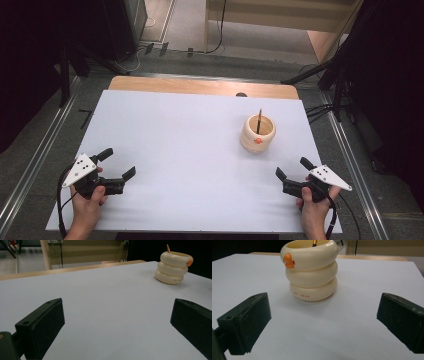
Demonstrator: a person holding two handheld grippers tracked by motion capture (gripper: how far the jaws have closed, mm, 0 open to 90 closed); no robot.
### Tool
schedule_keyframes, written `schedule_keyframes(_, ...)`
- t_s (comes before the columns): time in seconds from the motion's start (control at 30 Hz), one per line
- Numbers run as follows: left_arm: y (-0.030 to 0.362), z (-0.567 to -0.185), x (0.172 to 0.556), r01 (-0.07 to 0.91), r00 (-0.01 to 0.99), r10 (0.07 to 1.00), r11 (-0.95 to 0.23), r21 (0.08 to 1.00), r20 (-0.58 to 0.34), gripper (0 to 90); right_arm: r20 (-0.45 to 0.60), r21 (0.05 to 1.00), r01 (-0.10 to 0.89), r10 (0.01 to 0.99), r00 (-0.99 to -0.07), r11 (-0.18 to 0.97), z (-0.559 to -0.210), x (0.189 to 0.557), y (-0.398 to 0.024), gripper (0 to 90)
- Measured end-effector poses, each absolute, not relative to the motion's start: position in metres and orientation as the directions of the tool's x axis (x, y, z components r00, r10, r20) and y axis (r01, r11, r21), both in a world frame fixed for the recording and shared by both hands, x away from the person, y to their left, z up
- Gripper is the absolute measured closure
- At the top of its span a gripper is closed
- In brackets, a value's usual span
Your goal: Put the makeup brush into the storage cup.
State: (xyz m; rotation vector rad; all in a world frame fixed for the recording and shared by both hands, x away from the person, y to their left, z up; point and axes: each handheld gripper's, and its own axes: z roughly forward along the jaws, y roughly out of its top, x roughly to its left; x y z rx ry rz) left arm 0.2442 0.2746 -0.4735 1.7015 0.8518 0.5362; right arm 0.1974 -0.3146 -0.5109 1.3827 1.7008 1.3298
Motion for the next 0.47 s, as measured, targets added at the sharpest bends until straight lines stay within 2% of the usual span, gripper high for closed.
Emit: schedule_keyframes(0.47,0.274,-0.4735,0.2458,0.265,0.639,0.766,-0.135,0.955,-0.069,0.1,0.154,0.924,0.381,0.941,-0.301,-0.029,-0.5112,0.1946,-0.3167,0.0)
